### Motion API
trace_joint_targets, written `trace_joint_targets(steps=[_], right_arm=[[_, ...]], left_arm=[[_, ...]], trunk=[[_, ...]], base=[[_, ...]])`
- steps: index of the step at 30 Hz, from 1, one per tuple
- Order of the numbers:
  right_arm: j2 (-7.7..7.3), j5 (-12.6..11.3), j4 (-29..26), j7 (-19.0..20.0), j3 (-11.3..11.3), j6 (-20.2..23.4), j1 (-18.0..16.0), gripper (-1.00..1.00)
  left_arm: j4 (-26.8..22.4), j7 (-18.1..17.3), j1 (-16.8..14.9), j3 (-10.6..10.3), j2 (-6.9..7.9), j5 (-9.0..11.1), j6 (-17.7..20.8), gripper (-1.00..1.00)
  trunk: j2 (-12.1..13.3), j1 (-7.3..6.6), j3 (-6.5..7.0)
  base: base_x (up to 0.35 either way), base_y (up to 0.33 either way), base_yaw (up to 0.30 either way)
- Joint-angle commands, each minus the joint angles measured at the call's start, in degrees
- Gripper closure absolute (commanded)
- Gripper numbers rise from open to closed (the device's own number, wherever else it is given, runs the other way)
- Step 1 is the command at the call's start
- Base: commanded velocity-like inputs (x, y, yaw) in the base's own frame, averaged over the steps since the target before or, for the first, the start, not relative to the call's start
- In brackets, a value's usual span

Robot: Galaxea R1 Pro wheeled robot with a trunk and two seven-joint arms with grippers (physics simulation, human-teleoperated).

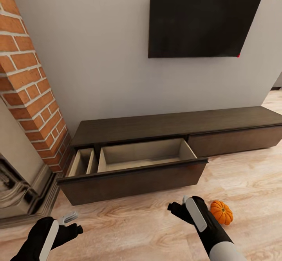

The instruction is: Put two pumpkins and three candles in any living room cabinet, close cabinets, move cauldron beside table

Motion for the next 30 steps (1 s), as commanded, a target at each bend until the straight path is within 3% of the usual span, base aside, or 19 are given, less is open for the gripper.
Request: trace_joint_targets(steps=[1,7,30], right_arm=[[-0.02,0.0,0.0,0.0,0.8,0.3,0.0,-1.0],[0.03,0.0,-0.1,0.0,2.5,0.7,0.0,-1.0],[0.07,0.1,0.0,-0.2,2.5,0.2,0.0,-1.0]], left_arm=[[0.0,0.0,0.0,0.0,-0.01,0.0,0.0,-1.0],[-0.1,0.2,0.0,-0.1,-0.04,0.0,-0.1,-1.0],[-0.1,0.3,0.0,-0.1,-0.04,0.0,-0.3,-1.0]], trunk=[[0.0,0.0,0.0],[0.0,0.0,0.0],[0.0,0.0,0.0]], base=[[0.0,-0.145,0.0],[0.0,-0.254,0.0],[0.025,-0.305,0.0]])
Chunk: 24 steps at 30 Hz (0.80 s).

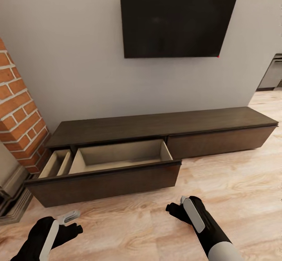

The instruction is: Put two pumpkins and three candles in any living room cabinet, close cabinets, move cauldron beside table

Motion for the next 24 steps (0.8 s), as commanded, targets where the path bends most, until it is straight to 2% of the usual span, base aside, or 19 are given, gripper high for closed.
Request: trace_joint_targets(steps=[1,10,24], right_arm=[[0.0,0.0,0.0,0.0,0.0,0.0,0.0,-1.0],[0.0,0.0,0.0,0.0,0.1,-0.1,0.0,-1.0],[0.0,0.1,0.2,-0.1,0.1,-0.2,0.0,-1.0]], left_arm=[[0.0,0.0,0.0,0.0,0.0,0.0,0.0,-1.0],[0.0,-0.1,0.0,0.0,0.0,0.0,0.0,-1.0],[0.0,-0.1,0.0,0.0,-0.08,0.0,0.0,-1.0]], trunk=[[0.0,0.0,0.0],[0.0,0.0,0.0],[0.0,0.0,0.0]], base=[[0.155,-0.287,0.0],[0.224,-0.173,0.0],[0.028,-0.277,0.0]])
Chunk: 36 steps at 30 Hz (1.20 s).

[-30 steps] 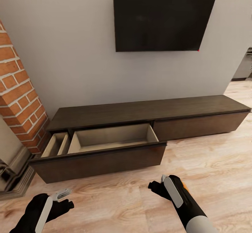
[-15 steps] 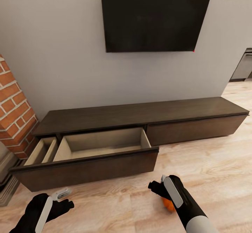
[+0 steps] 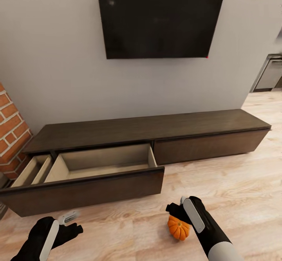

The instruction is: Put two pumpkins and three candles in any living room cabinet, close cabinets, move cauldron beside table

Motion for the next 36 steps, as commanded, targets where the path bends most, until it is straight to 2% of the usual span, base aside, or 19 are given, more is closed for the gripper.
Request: trace_joint_targets(steps=[1,13,17,20,25,27,28,30,31,32,33,36], right_arm=[[0.0,0.0,0.0,0.0,0.0,0.0,0.0,-1.0],[0.01,0.1,0.1,0.0,0.0,-0.1,0.0,-1.0],[0.0,0.1,0.2,0.0,0.0,-0.1,0.0,-1.0],[-0.05,0.1,0.3,0.0,-0.1,-0.5,0.0,-1.0],[-0.47,0.0,0.5,0.1,-0.1,-3.5,0.0,-1.0],[-0.72,-0.1,0.6,0.5,-0.2,-4.0,0.0,-1.0],[-0.86,-0.3,0.6,0.6,-0.3,-4.1,0.0,-1.0],[-1.14,-0.6,0.6,0.9,-0.5,-4.2,0.0,-1.0],[-1.22,-0.7,0.6,1.1,-0.6,-4.3,0.0,-1.0],[-1.21,-0.6,0.7,1.5,-0.7,-4.4,0.0,-1.0],[-1.12,-0.4,1.0,1.7,-0.7,-4.4,0.0,-1.0],[-1.13,-0.6,2.1,1.9,-0.8,-4.4,0.0,-1.0]], left_arm=[[0.0,0.0,0.0,0.0,0.0,0.0,0.0,-1.0],[0.0,0.0,0.0,0.0,-0.09,0.0,0.0,-1.0],[-1.3,-0.1,0.0,0.0,-1.26,0.0,0.5,-1.0],[-4.2,-0.2,0.0,0.0,-2.18,0.0,1.0,-1.0],[-6.4,-0.5,0.0,0.4,-2.48,0.3,1.8,-1.0],[-6.7,-3.8,0.0,0.6,-2.09,3.8,2.0,-1.0],[-6.7,-6.4,0.1,0.7,-1.51,6.5,2.1,-1.0],[-6.7,-12.2,0.2,0.6,1.8,12.2,2.2,-1.0],[-6.7,-14.8,0.2,0.3,3.82,14.6,2.2,-1.0],[-6.3,-18.6,0.4,-0.2,6.34,17.9,2.2,-1.0],[-5.9,-22.2,0.6,-0.4,8.19,21.1,2.2,-1.0],[-5.3,-29.7,1.2,-0.8,11.33,27.3,2.2,-1.0]], trunk=[[0.0,0.0,0.0],[0.0,0.0,0.0],[0.0,0.0,0.0],[0.0,0.0,0.0],[-2.0,1.1,-0.9],[-2.8,1.54,-1.26],[-3.2,1.76,-1.44],[-4.0,2.2,-1.8],[-4.4,2.42,-1.97],[-4.8,2.64,-2.15],[-5.2,2.86,-2.33],[-6.4,3.51,-2.87]], base=[[0.102,-0.206,0.0],[0.026,-0.253,0.0],[0.001,-0.054,0.0],[0.0,-0.015,0.0],[0.0,-0.003,0.0],[0.0,0.0,0.0],[0.0,0.0,0.0],[0.0,0.0,0.0],[0.0,0.0,0.0],[0.0,0.0,0.0],[0.0,0.0,0.0],[0.0,0.0,0.0]])
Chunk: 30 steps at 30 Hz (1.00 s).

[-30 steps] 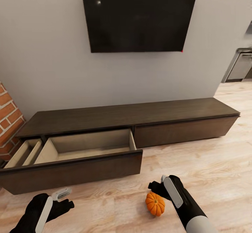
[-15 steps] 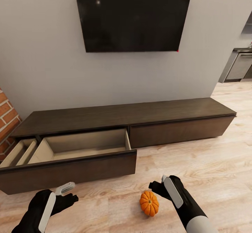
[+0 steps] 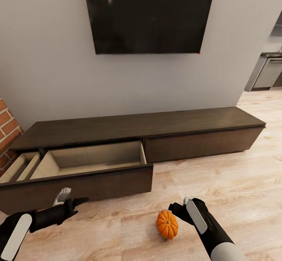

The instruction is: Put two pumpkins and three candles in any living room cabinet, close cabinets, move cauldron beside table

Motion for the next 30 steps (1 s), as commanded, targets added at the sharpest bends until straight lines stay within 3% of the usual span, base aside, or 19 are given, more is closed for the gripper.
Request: trace_joint_targets(steps=[1,8,12,13,15,21,26,30], right_arm=[[-0.07,-0.1,0.1,0.1,-0.1,0.1,-0.1,-1.0],[-0.11,-0.4,-0.1,0.1,-2.3,-0.1,-0.4,-1.0],[-0.16,-0.6,0.1,0.6,-7.7,-1.9,-0.6,-1.0],[-0.18,-0.7,0.1,1.8,-9.7,-2.5,-0.7,-1.0],[-0.22,-0.7,0.2,4.1,-11.5,-2.8,-0.7,-1.0],[-0.28,-0.2,0.5,16.6,-19.2,-5.6,-0.7,-1.0],[-0.24,-0.1,3.5,23.0,-20.5,-10.1,-0.7,-1.0],[-0.52,-0.2,4.9,24.8,-20.8,-10.9,-0.8,-1.0]], left_arm=[[0.1,-1.7,0.3,-0.1,0.55,1.1,0.0,-1.0],[0.3,-7.8,1.4,-0.2,1.56,3.0,0.0,-1.0],[0.9,-10.2,1.6,-0.1,1.69,3.1,0.0,-1.0],[1.3,-10.5,1.7,-0.1,1.7,3.1,0.0,-1.0],[1.6,-10.7,1.7,-0.1,1.7,3.1,0.0,-1.0],[2.1,-14.3,1.7,-0.1,1.69,3.1,0.0,-1.0],[2.5,-15.8,2.0,-0.3,1.48,3.1,0.0,-1.0],[3.8,-16.0,2.0,-0.3,1.24,3.1,0.0,-1.0]], trunk=[[-0.4,0.23,-0.18],[-3.2,1.76,-1.44],[-4.8,2.64,-2.16],[-5.2,2.86,-2.34],[-6.0,3.3,-2.7],[-6.8,3.82,-3.95],[-6.9,3.95,-5.05],[-7.0,4.06,-5.94]], base=[[0.0,0.0,0.0],[0.0,0.0,0.0],[0.0,0.0,0.0],[0.0,0.0,0.0],[0.0,0.0,0.0],[0.0,0.0,0.0],[0.0,0.0,0.0],[0.0,0.0,0.0]])
